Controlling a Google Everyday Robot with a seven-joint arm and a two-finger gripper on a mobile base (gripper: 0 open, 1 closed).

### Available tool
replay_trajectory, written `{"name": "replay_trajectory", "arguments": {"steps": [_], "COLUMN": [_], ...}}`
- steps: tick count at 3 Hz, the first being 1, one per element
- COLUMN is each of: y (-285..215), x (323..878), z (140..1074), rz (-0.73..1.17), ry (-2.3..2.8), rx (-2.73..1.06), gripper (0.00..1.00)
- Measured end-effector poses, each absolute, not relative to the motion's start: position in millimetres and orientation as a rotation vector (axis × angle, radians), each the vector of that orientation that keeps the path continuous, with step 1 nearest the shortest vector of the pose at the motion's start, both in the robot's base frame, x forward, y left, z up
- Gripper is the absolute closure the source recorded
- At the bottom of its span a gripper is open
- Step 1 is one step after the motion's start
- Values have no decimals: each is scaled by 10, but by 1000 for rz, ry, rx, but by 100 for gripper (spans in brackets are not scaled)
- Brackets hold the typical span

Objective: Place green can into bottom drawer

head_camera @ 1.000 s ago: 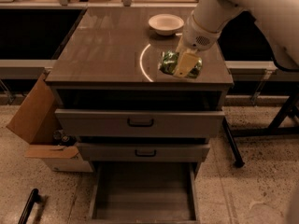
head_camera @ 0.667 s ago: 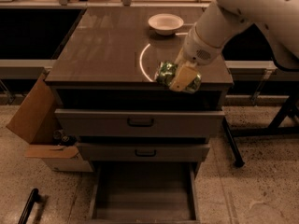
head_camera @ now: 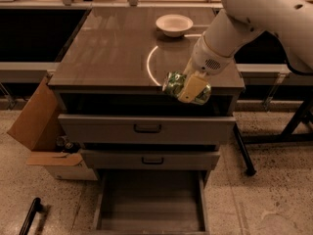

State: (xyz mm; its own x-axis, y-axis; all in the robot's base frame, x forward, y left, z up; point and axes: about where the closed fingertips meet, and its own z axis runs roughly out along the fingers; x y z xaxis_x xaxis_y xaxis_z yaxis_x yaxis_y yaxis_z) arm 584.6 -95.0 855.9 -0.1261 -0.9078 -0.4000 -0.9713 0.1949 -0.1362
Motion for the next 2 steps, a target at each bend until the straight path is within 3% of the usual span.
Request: {"name": "replay_trajectory", "arguments": {"steps": [2], "y": [-895], "x": [5635], "z": [8217], "rz": [189], "ry": [2155], "rx": [-1782], "gripper": [100]}}
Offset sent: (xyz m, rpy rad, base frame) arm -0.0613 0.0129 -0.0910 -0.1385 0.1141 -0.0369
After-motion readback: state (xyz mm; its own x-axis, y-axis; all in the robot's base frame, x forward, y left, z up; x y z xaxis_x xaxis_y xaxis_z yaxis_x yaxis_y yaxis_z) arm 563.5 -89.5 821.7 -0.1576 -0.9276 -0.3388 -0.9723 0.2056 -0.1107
